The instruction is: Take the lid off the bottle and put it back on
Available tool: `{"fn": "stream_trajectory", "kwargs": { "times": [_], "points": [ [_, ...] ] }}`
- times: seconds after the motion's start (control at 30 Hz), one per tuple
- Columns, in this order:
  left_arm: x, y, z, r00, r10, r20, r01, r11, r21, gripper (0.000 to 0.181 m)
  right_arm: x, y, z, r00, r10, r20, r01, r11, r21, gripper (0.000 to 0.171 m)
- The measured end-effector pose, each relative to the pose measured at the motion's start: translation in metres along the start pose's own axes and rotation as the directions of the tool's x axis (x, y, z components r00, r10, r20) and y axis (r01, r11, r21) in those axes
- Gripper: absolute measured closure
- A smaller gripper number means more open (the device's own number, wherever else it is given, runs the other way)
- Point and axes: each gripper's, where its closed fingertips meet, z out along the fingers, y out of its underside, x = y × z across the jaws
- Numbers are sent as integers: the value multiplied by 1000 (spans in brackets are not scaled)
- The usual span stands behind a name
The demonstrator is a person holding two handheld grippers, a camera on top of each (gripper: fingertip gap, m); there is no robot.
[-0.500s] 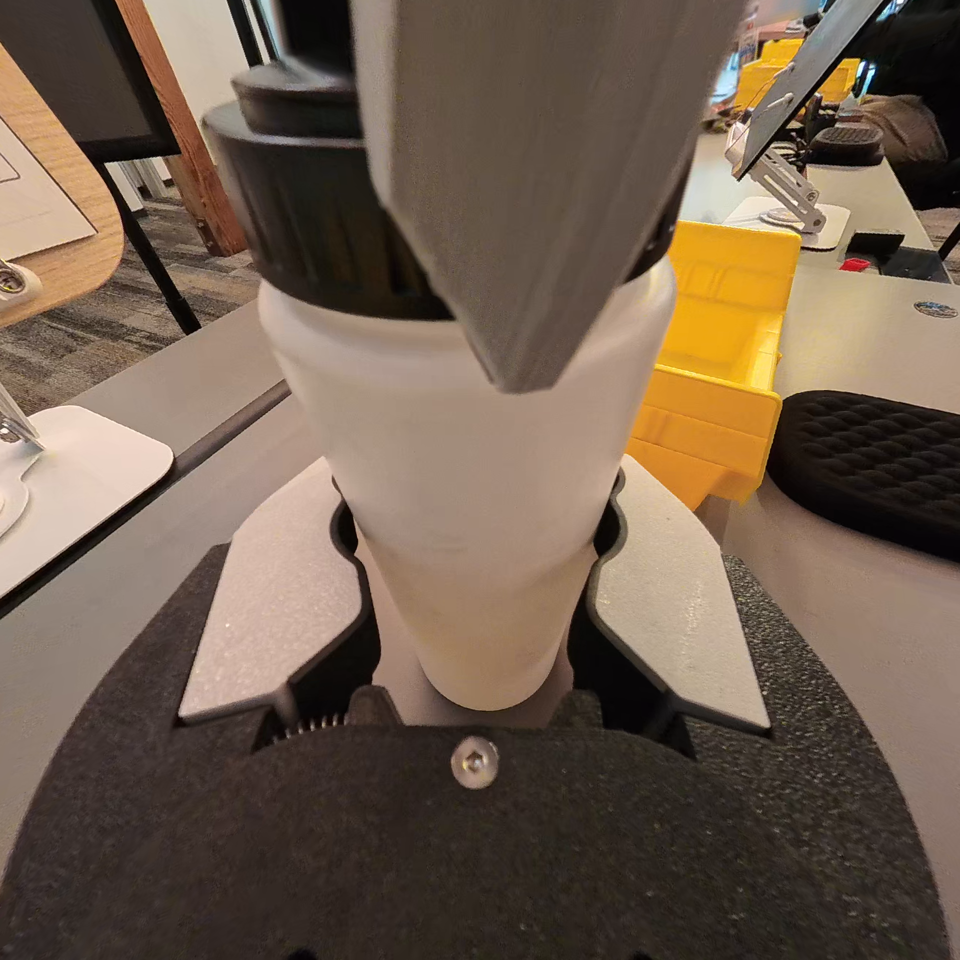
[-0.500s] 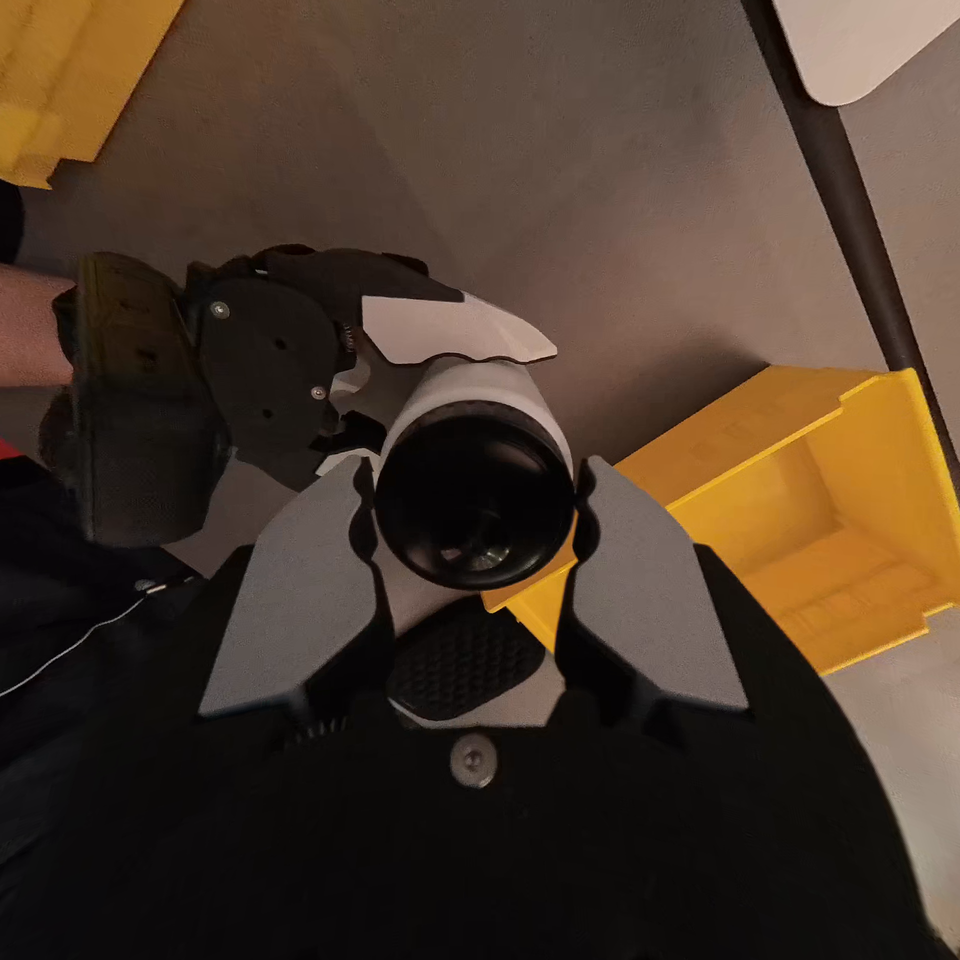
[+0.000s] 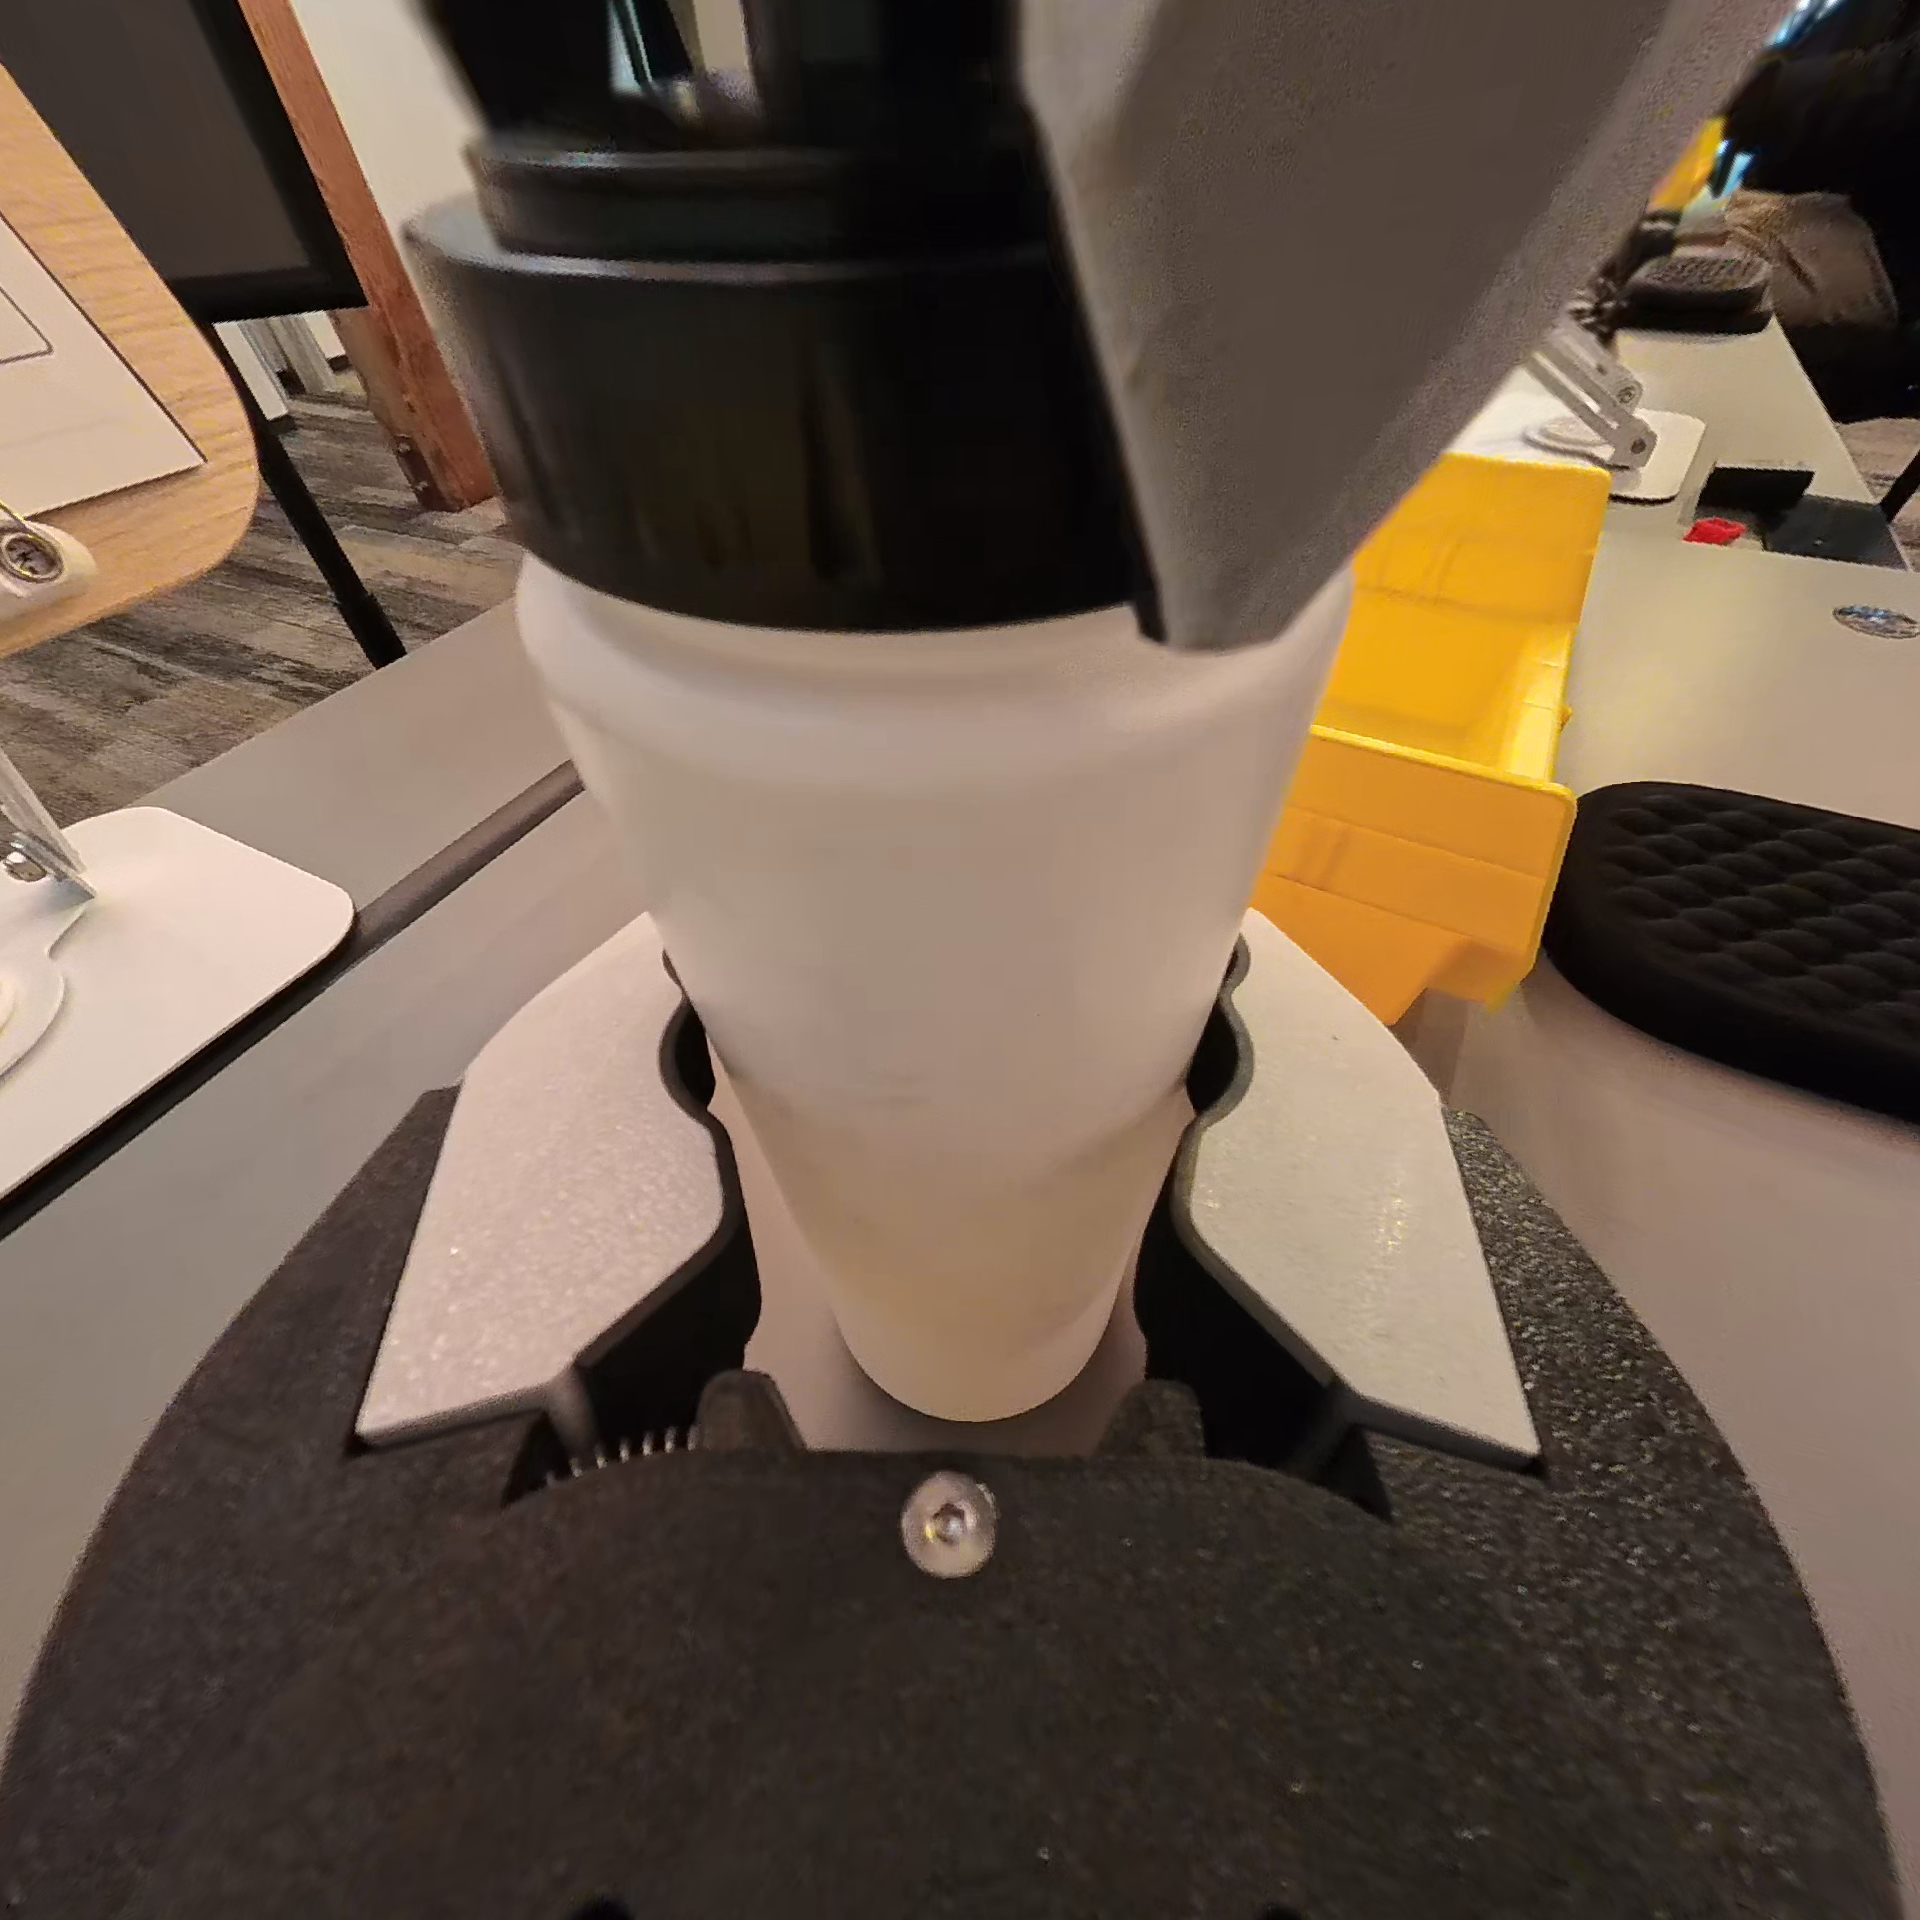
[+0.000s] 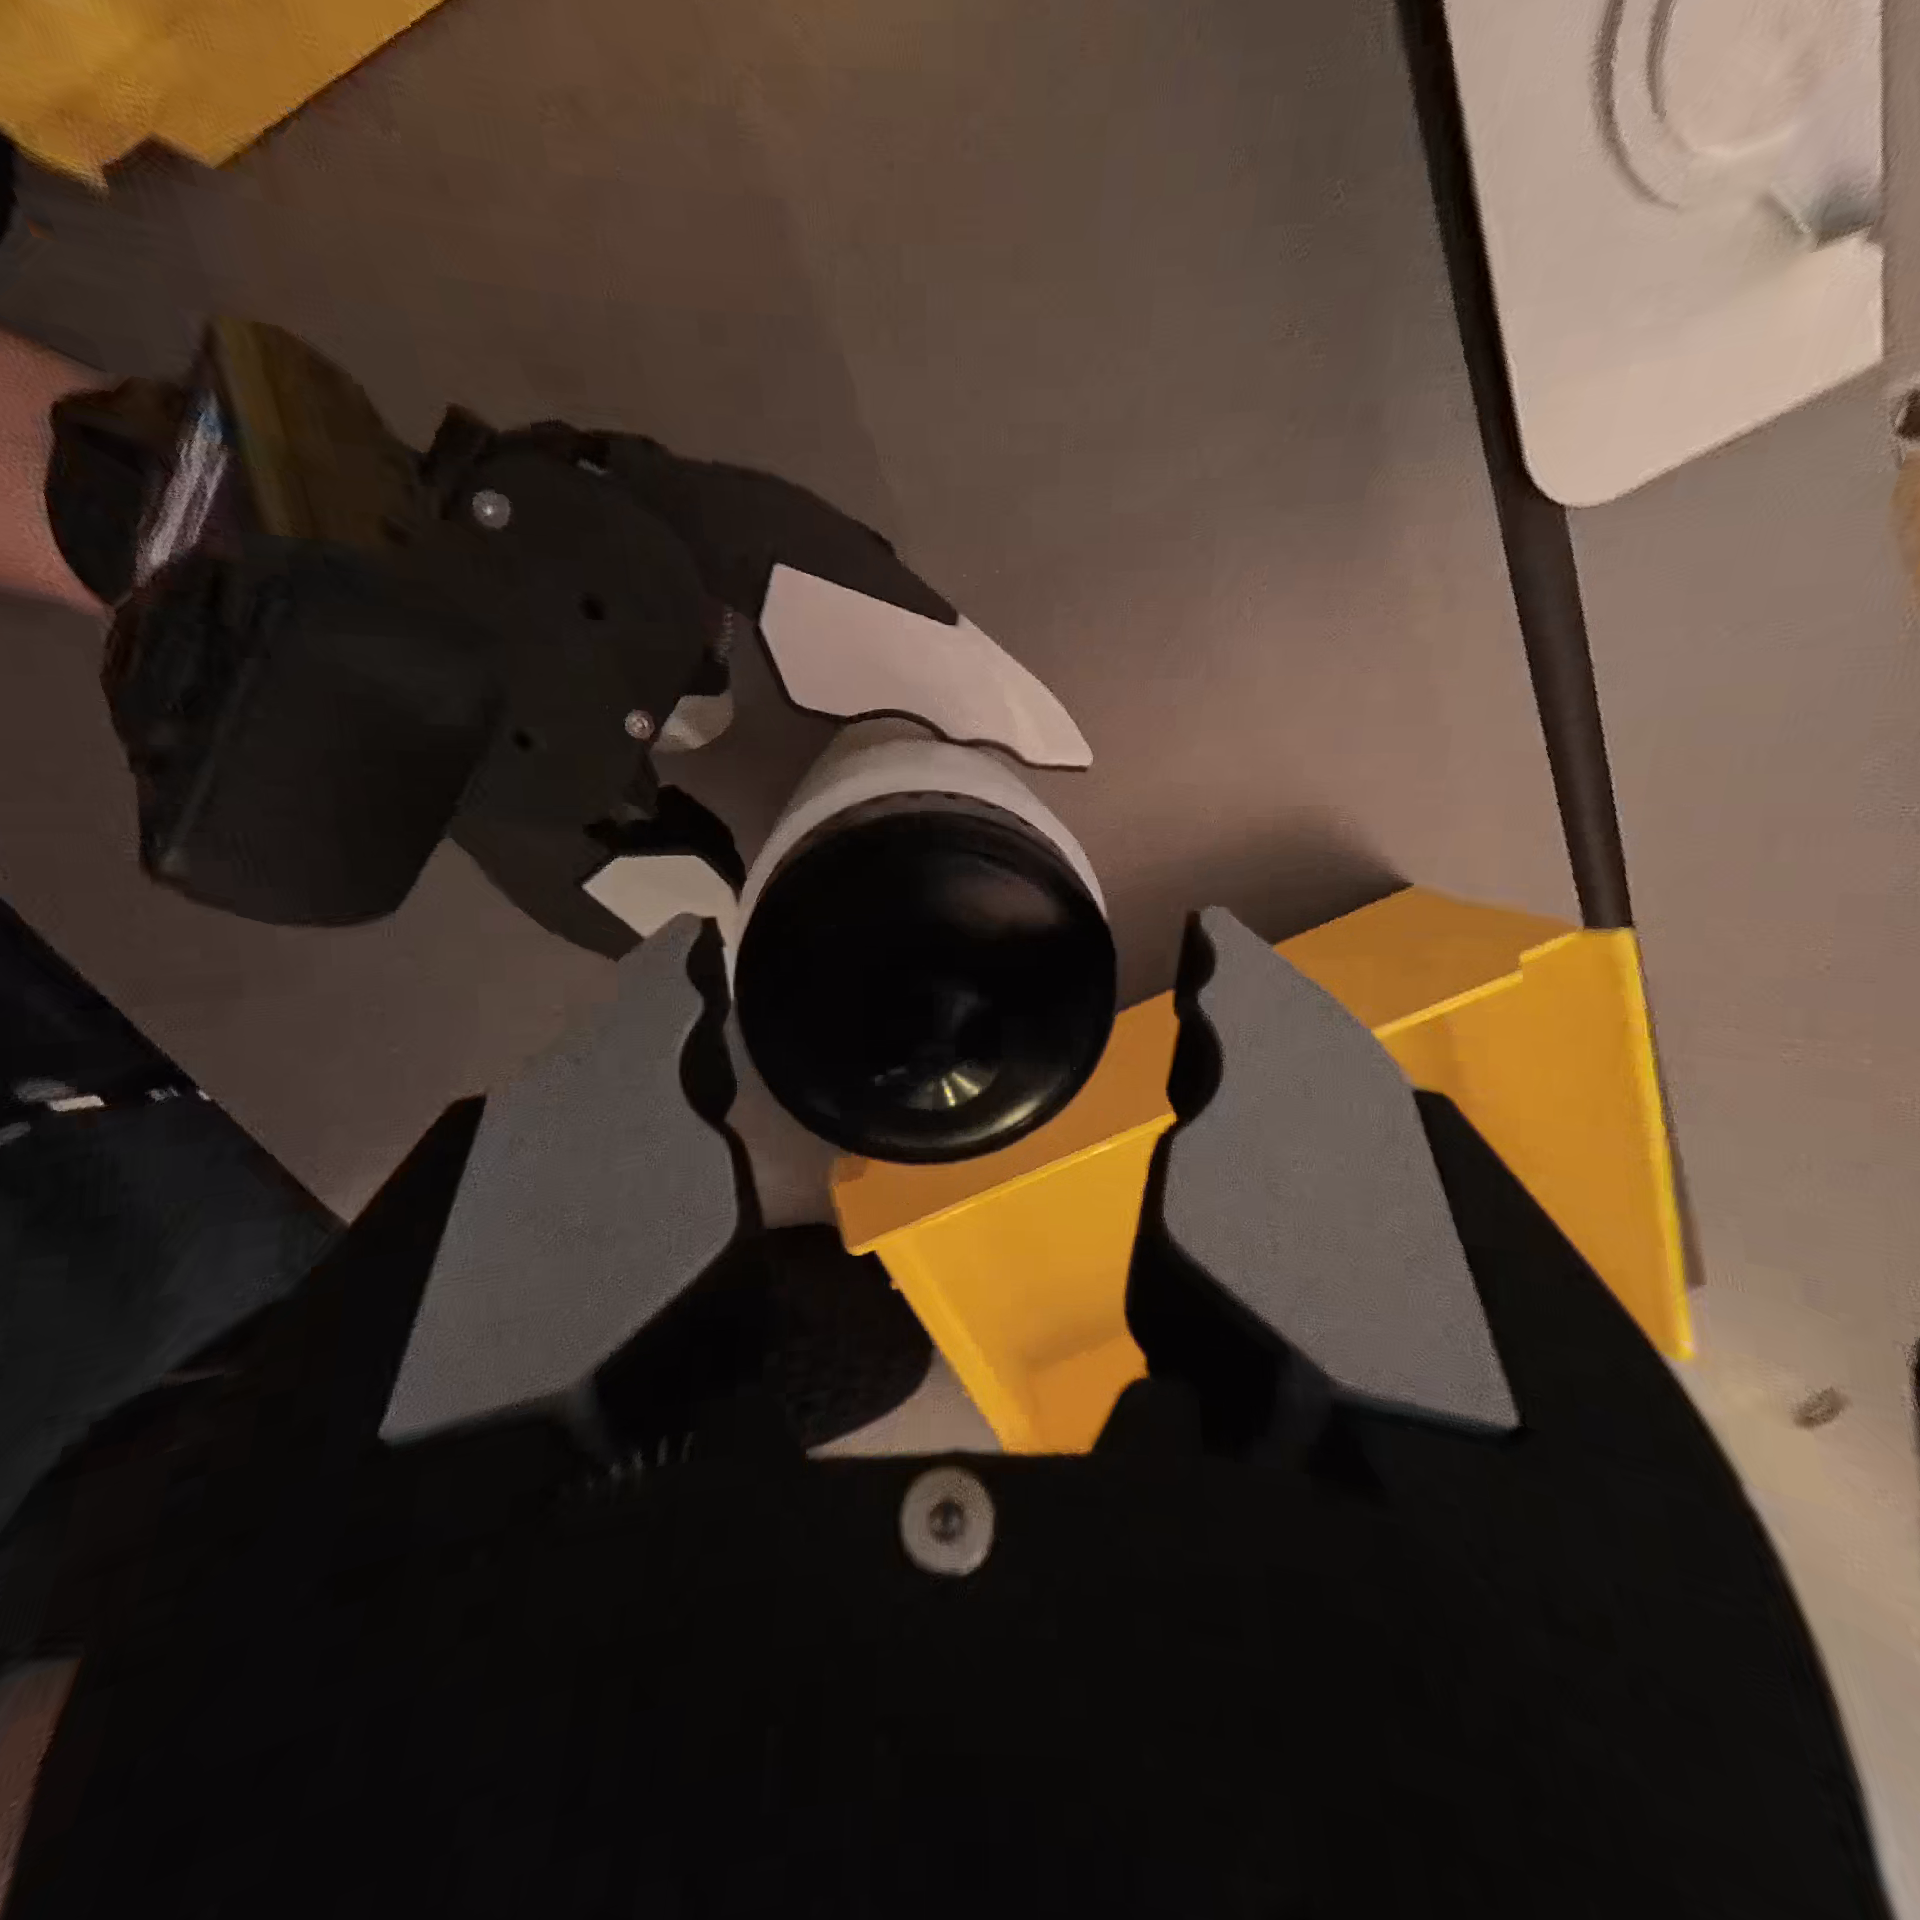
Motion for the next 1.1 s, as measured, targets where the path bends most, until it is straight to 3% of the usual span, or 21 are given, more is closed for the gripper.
{"fn": "stream_trajectory", "kwargs": {
  "times": [0.1,0.17,0.23,0.33,0.43,0.47,0.53,0.73,0.87,0.97,1.1],
  "points": [
    [0,0,0,1000,-1,4,1,1000,-3,89,-9,6,3,977,211,38,-209,977,-47,85],
    [0,0,0,1000,-2,3,2,1000,-3,89,-2,14,7,979,203,-34,-206,973,-105,89],
    [0,0,0,1000,0,-1,0,1000,-3,90,-5,14,8,987,159,-11,-159,980,-121,93],
    [1,0,0,1000,0,-12,0,1000,-2,90,-5,15,8,997,-60,40,65,989,-136,93],
    [1,0,0,1000,0,-16,0,1000,2,90,-6,13,8,924,-369,99,376,924,-72,93],
    [1,0,0,1000,-4,-17,4,1000,1,90,-6,12,8,911,-398,110,404,914,-39,93],
    [-1,0,-1,1000,-12,-14,13,1000,2,90,-5,11,8,934,-337,121,342,939,-27,93],
    [1,0,0,1000,-1,-1,1,1000,-7,90,0,-2,1,998,67,24,-67,997,23,85],
    [1,0,0,1000,-1,-1,1,1000,-10,90,-3,10,2,982,186,-22,-188,978,-96,91],
    [2,0,0,1000,1,-6,-1,1000,-10,90,-2,14,2,998,62,-18,-64,987,-148,94],
    [4,0,1,1000,5,-16,-5,1000,-9,90,-4,15,1,935,-351,52,354,926,-129,94]
  ]
}}
